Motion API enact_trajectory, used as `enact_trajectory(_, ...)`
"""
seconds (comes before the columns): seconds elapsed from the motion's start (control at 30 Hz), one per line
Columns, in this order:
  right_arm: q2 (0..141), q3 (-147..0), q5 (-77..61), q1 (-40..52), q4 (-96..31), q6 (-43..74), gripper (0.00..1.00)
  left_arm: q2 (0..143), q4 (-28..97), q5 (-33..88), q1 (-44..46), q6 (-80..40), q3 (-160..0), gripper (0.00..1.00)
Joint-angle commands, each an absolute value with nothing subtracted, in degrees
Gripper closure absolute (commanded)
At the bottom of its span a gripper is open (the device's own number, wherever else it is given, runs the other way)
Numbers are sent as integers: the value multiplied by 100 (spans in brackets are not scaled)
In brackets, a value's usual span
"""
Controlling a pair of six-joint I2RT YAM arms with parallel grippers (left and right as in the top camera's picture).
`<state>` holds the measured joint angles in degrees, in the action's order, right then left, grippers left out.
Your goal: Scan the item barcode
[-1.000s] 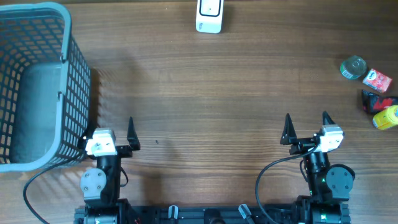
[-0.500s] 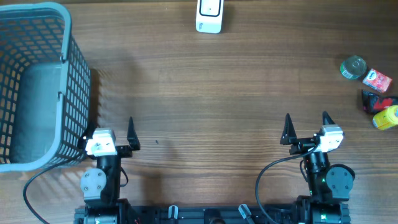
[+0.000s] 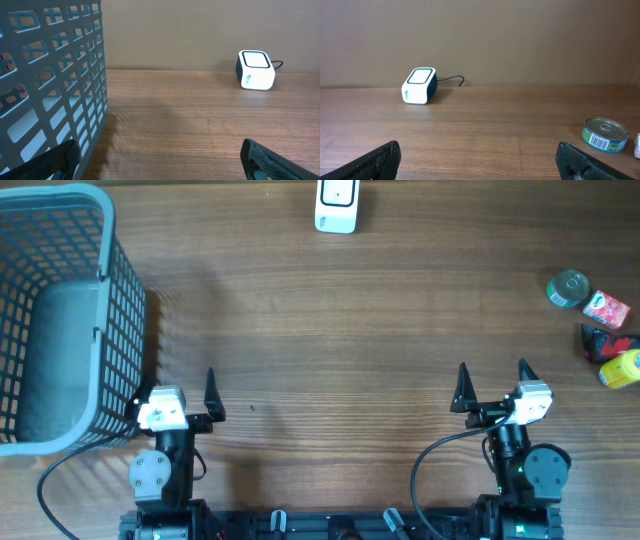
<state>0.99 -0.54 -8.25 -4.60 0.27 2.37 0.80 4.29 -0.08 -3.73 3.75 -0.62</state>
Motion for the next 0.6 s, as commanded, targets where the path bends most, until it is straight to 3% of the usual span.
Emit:
enact_trajectory(0.0, 21, -30, -727, -491, 49, 311, 0, 38, 432, 16, -403, 296, -32, 0)
enact_trajectory(0.57, 21, -30, -727, -489, 49, 311, 0, 38, 432, 16, -403, 296, -32, 0)
